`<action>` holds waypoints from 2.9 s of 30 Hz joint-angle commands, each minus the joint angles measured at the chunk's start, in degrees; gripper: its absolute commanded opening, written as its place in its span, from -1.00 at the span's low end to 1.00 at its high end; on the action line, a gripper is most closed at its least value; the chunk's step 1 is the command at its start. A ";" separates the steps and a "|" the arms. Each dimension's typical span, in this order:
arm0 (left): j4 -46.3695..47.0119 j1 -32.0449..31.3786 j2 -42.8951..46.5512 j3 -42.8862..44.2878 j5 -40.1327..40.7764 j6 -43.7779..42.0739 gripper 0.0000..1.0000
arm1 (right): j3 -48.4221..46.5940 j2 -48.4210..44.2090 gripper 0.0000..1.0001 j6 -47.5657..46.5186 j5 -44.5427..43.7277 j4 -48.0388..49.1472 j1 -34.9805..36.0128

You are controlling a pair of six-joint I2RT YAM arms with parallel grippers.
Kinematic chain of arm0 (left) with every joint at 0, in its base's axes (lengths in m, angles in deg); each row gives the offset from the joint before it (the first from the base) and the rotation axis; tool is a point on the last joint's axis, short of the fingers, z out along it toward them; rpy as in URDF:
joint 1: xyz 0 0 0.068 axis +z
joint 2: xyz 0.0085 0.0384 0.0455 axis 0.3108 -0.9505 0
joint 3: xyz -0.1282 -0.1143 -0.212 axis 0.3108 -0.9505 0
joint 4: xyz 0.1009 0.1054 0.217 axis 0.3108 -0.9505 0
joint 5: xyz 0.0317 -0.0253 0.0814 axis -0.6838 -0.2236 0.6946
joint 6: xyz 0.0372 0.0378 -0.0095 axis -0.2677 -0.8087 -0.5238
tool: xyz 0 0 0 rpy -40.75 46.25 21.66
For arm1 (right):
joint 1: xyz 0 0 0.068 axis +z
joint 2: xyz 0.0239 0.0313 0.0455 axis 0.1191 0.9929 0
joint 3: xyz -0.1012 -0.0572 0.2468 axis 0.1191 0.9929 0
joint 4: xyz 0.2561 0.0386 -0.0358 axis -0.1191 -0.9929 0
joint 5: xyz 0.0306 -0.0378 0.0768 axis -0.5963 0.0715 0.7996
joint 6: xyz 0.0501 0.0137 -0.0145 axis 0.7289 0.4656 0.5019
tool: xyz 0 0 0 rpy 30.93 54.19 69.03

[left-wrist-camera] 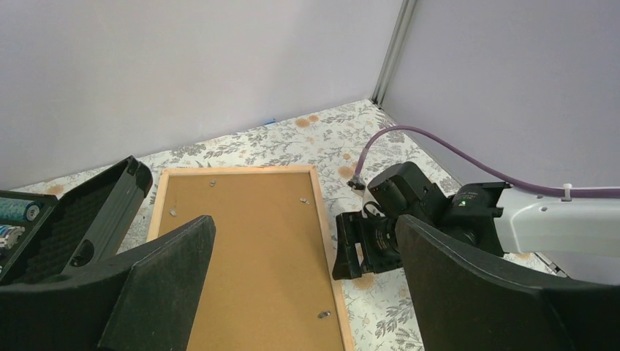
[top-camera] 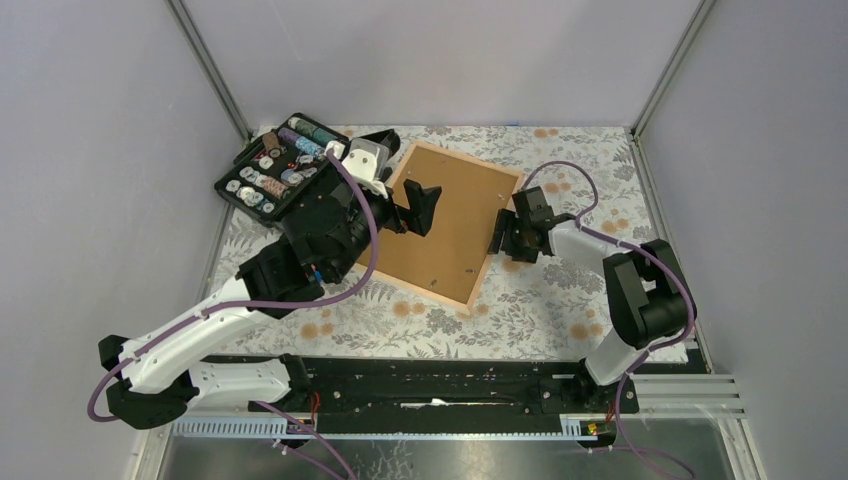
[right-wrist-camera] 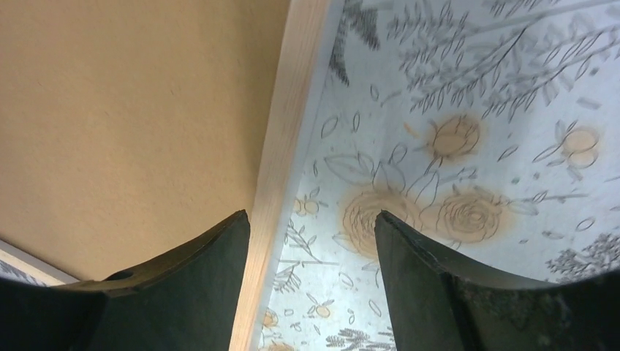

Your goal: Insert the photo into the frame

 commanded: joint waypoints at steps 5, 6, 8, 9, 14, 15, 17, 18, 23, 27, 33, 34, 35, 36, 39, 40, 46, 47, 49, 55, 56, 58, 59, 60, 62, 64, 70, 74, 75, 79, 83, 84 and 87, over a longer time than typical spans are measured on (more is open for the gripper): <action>0.54 -1.57 -0.23 -0.63 0.59 0.11 0.97 | 3.02 -2.04 0.35 4.18 -1.64 0.16 4.13; 0.60 -1.97 -0.45 -0.68 1.47 -0.31 0.97 | 3.24 -1.69 0.33 4.47 -2.15 0.17 4.53; 0.69 -2.71 -1.04 -0.78 2.85 -1.06 0.97 | 3.94 -0.94 0.29 4.81 -3.62 0.30 5.16; 0.65 -3.05 -1.32 -0.83 3.42 -1.29 0.97 | 4.39 -0.53 0.26 4.93 -4.00 0.34 5.36; 0.87 -4.14 -2.49 -1.13 5.32 -2.18 0.97 | 7.52 -1.27 0.06 5.40 -6.51 -1.99 5.87; 0.87 -4.33 -2.69 -1.09 5.74 -2.33 0.97 | 8.83 -2.15 0.05 5.52 -7.13 -2.10 5.87; 1.03 -4.58 -2.81 -1.13 6.27 -2.45 0.97 | 11.17 -4.01 -0.03 5.46 -8.10 -2.94 5.86; 1.12 -4.63 -2.89 -1.21 6.35 -2.52 0.97 | 12.64 -4.69 -0.08 5.54 -8.72 -3.38 5.87; 1.25 -4.90 -4.13 -1.08 7.15 -1.07 0.97 | 21.80 -13.20 -0.17 9.27 -9.39 -2.14 4.02; -0.83 -4.90 -5.65 -0.74 5.28 4.28 0.97 | 25.30 -20.01 -0.10 10.61 -6.25 -4.36 -3.71; -0.46 -4.65 -6.33 -12.06 4.54 16.08 0.97 | 25.04 -28.64 0.65 5.82 -2.86 -5.44 -16.13; -0.49 -4.33 -6.55 -14.10 4.59 17.99 0.97 | 23.86 -28.56 0.72 5.03 -3.15 -6.22 -16.49; -0.33 -4.03 -6.66 -15.99 4.56 20.05 0.98 | 22.67 -28.16 0.75 4.04 -2.78 -7.01 -16.55; -0.06 -3.58 -6.68 -17.72 4.18 21.73 0.97 | 21.31 -27.59 0.78 3.25 -1.04 -8.17 -16.61; -0.20 -1.76 -6.64 -22.10 3.25 25.51 0.97 | 20.22 -26.66 0.89 0.50 8.79 -8.30 -16.14; -0.40 -0.91 -6.49 -23.39 3.13 26.64 0.97 | 19.97 -26.61 0.91 -0.22 9.94 -8.74 -15.66; 2.05 3.38 -5.98 -31.19 -1.82 31.07 0.97 | 20.13 -27.13 0.99 2.49 14.80 -10.37 -12.69; 2.24 3.56 -6.31 -31.90 -1.78 31.62 0.97 | 20.14 -26.60 0.99 3.10 15.45 -10.39 -11.88; 2.57 3.75 -6.94 -33.13 -1.15 32.60 0.98 | 19.45 -25.27 0.99 3.64 12.99 -10.87 -8.69; 3.87 5.60 -5.83 -37.79 0.83 34.98 0.97 | 17.37 -22.82 1.00 7.24 3.45 -13.13 -4.15; 4.66 6.06 -5.46 -38.77 -0.01 35.15 0.97 | 17.06 -22.16 0.99 7.59 1.90 -13.51 -3.87; 5.45 6.67 -4.98 -40.22 -1.39 36.22 0.97 | 16.64 -21.96 0.99 7.94 0.35 -13.94 -3.15; 5.75 6.64 -4.74 -40.74 -2.33 36.87 0.97 | 16.63 -22.49 0.99 8.20 -0.36 -13.93 -2.69; 6.33 6.69 -4.44 -41.30 -3.75 37.30 0.97 | 16.74 -23.22 0.99 8.50 -0.77 -13.83 -2.44; 6.71 6.68 -3.87 -42.40 -5.47 38.72 0.97 | 16.70 -24.59 0.96 9.30 -1.13 -13.64 -2.26; 7.78 6.70 -3.13 -44.30 -5.85 39.64 0.97 | 16.25 -24.33 0.90 9.95 -1.52 -13.28 -2.24; 11.15 6.69 -0.70 -47.79 -7.61 40.55 0.97 | 12.40 -18.69 0.80 9.14 -2.23 -14.60 -1.25; 12.93 6.70 0.93 -49.69 -11.14 42.85 0.97 | 11.55 -16.49 0.81 9.67 -4.59 -14.26 0.26; 13.48 6.62 1.32 -50.30 -11.47 43.64 0.97 | 11.26 -15.82 0.80 9.58 -5.14 -14.29 0.51; 15.34 6.51 1.86 -52.21 -12.58 46.27 0.97 | 10.77 -13.64 0.72 9.19 -5.85 -14.76 1.16; 17.25 4.89 0.82 -53.30 -12.34 47.51 0.97 | 11.67 -12.90 0.66 8.85 -7.90 -13.76 1.97; 16.86 4.45 0.27 -52.80 -12.00 47.10 0.97 | 11.70 -12.81 0.63 8.73 -8.34 -13.60 2.00; 15.43 3.32 -1.19 -51.78 -10.99 46.63 0.97 | 11.83 -12.79 0.48 8.23 -7.59 -12.84 2.09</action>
